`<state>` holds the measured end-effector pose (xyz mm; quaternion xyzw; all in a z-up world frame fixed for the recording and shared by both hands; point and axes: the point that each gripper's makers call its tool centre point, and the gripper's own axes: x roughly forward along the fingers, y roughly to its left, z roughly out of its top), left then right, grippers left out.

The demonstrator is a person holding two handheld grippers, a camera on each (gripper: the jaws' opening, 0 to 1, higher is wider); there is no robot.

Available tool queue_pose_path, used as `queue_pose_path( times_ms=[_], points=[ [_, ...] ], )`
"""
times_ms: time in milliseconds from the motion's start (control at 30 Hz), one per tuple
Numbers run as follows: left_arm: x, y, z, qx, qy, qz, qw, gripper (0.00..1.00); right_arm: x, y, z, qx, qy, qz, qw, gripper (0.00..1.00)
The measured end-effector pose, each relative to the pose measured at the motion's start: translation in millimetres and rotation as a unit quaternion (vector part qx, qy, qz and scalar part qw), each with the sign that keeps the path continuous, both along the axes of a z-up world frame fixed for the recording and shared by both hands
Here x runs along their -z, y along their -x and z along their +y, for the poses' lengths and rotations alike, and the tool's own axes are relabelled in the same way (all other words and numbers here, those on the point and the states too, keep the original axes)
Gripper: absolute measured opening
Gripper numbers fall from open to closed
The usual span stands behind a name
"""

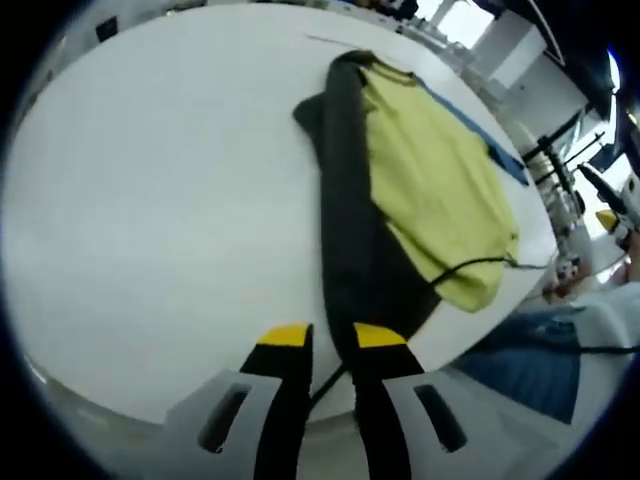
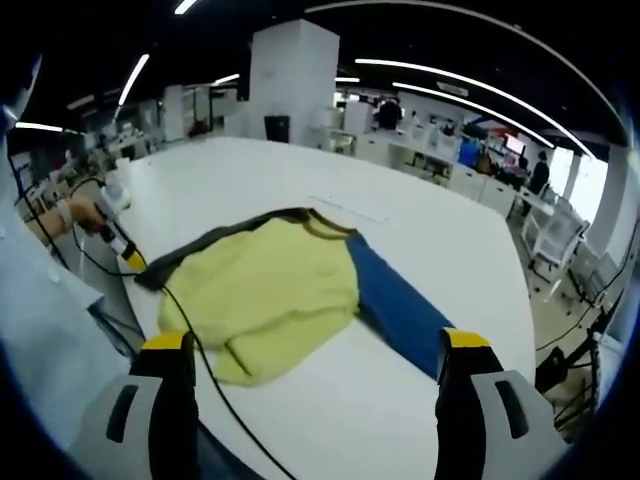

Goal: Fold the garment on the visible template until the final outline fits inside the template.

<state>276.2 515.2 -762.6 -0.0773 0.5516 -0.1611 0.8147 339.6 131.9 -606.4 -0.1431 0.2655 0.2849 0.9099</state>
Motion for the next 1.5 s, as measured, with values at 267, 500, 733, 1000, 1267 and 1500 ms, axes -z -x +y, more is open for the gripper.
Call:
queue_pose_path(
  times_ms=[267, 500, 733, 1000, 1267, 1500],
  points=[
    [-0.4, 0.1, -8.6, 0.018, -0.004, -0.003, 0.9998, 0.12, -1.5, -0.1, 0.5, 0.000, -0.001, -0.001, 1.0000, 1.00],
    [3.1, -2.4, -9.8, 0.069, -0.068, -0.008, 0.9953, 0.07, -0.7, 0.8, 1.2, -0.002, 0.001, -0.001, 1.0000, 1.00],
    [4.7, -3.3, -7.0, 0.089, -0.095, -0.014, 0.9914, 0.04, -1.6, 1.4, 3.9, -0.008, 0.002, -0.003, 1.0000, 1.00],
    [7.0, -5.1, -5.8, 0.103, -0.111, -0.024, 0.9882, 0.00, 0.9, 0.9, 7.0, -0.010, 0.000, -0.001, 0.9999, 1.00],
    [8.0, -5.3, -5.7, 0.106, -0.108, -0.025, 0.9882, 0.00, 3.7, 1.9, 7.7, -0.016, 0.004, 0.000, 0.9999, 1.00],
    [8.3, -4.7, -3.7, 0.069, -0.093, -0.033, 0.9928, 0.00, 6.4, 2.7, 3.8, -0.012, 0.002, 0.003, 0.9999, 1.00]
  ],
)
